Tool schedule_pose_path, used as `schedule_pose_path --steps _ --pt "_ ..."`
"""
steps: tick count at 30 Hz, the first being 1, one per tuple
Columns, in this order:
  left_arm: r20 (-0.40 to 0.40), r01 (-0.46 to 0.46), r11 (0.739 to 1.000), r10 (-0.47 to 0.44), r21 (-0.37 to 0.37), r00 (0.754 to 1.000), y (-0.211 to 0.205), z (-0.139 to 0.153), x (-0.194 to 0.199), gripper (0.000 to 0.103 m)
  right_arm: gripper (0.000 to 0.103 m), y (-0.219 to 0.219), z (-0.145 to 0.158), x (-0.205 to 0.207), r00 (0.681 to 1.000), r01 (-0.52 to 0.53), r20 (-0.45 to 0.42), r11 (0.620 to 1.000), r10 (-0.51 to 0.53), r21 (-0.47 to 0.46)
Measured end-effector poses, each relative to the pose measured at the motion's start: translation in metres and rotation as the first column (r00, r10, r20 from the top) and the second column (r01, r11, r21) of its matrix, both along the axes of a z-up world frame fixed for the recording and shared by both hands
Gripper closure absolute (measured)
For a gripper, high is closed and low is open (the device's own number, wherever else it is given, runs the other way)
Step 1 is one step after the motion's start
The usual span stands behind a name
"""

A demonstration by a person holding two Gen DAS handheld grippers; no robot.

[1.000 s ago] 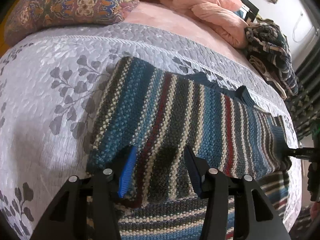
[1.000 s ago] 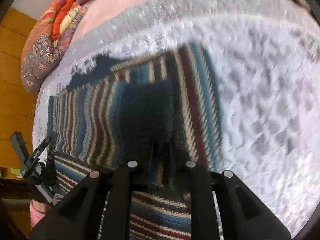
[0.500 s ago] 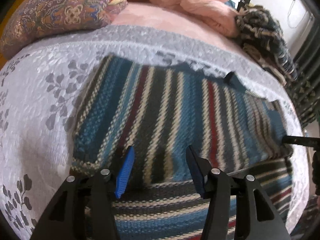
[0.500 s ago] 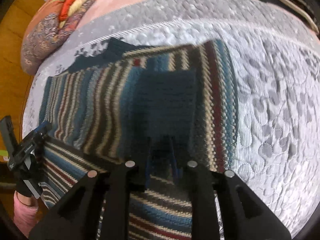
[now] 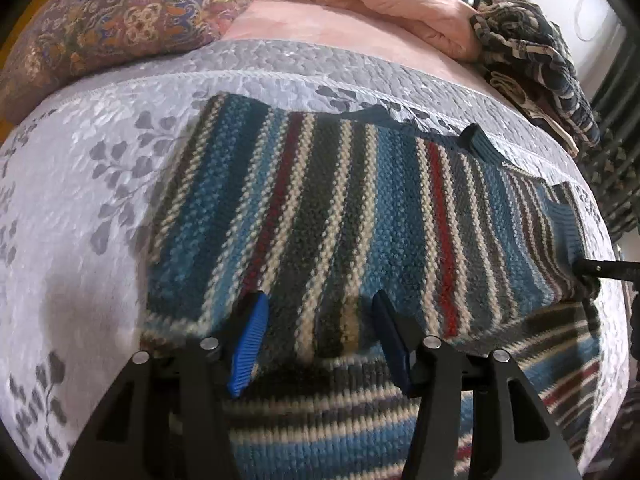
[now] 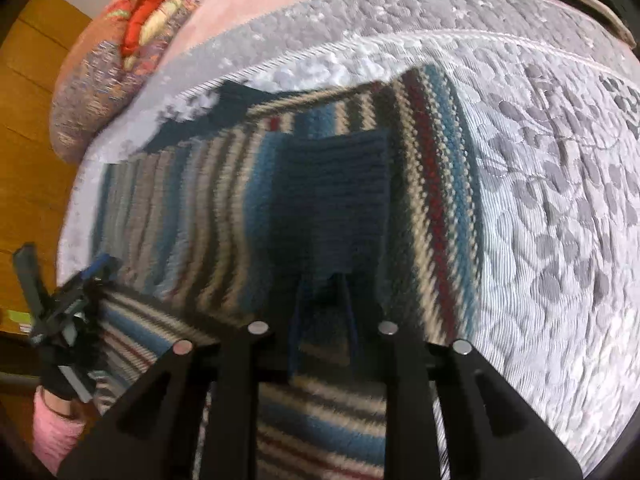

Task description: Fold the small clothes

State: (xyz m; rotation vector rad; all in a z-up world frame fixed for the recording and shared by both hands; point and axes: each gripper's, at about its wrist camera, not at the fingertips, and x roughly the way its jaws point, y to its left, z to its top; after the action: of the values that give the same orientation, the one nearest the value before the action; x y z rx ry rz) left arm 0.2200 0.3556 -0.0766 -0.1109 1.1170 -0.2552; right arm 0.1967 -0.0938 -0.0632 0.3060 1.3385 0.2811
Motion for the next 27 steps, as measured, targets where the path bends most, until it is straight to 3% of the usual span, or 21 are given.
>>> schedule_pose_path --steps 3,6,8,10,16,22,25,27 --pt "-0.027 -0.01 0.999 0.011 0.048 1.0 0.005 0.023 -0.023 0.048 0.079 -0.003 0.033 -0.021 0.999 -0.016 0.032 1.0 0.015 0.005" --pt "-0.062 -0.015 1.0 0.016 0.011 0.998 0.015 0.038 -0.051 0.04 0.072 -0.006 0.055 -0.053 1.0 -0.023 0.008 1.0 0.023 -0.005" --pt "-0.123 -0.024 0.999 0.028 0.04 0.992 0.023 0.043 -0.081 0.037 0.06 -0.006 0.064 -0.084 0.999 -0.035 -0.02 0.999 0.034 -0.013" --pt "-0.176 -0.035 0.998 0.042 0.043 0.984 0.033 0.044 -0.11 0.035 0.059 -0.006 0.069 -0.12 0.998 -0.052 -0.046 0.999 0.053 0.012" --pt "-0.33 -0.079 0.992 0.109 0.102 0.938 0.059 0.034 -0.184 0.034 0.056 -0.001 0.056 -0.21 0.979 -0.077 -0.186 0.997 0.079 0.018" --pt "-0.428 -0.146 0.981 0.186 0.126 0.885 0.073 0.016 -0.226 0.033 0.053 -0.006 0.037 -0.265 0.952 0.043 -0.305 0.995 -0.012 0.094" --pt "-0.461 -0.163 0.975 0.214 0.148 0.861 0.08 0.004 -0.239 0.034 0.053 -0.003 0.022 -0.286 0.938 0.053 -0.346 0.996 -0.025 0.072" --pt "-0.447 -0.167 0.969 0.232 0.181 0.864 0.085 0.0 -0.243 0.034 0.053 0.002 0.012 -0.297 0.928 0.042 -0.372 0.997 -0.017 0.059"
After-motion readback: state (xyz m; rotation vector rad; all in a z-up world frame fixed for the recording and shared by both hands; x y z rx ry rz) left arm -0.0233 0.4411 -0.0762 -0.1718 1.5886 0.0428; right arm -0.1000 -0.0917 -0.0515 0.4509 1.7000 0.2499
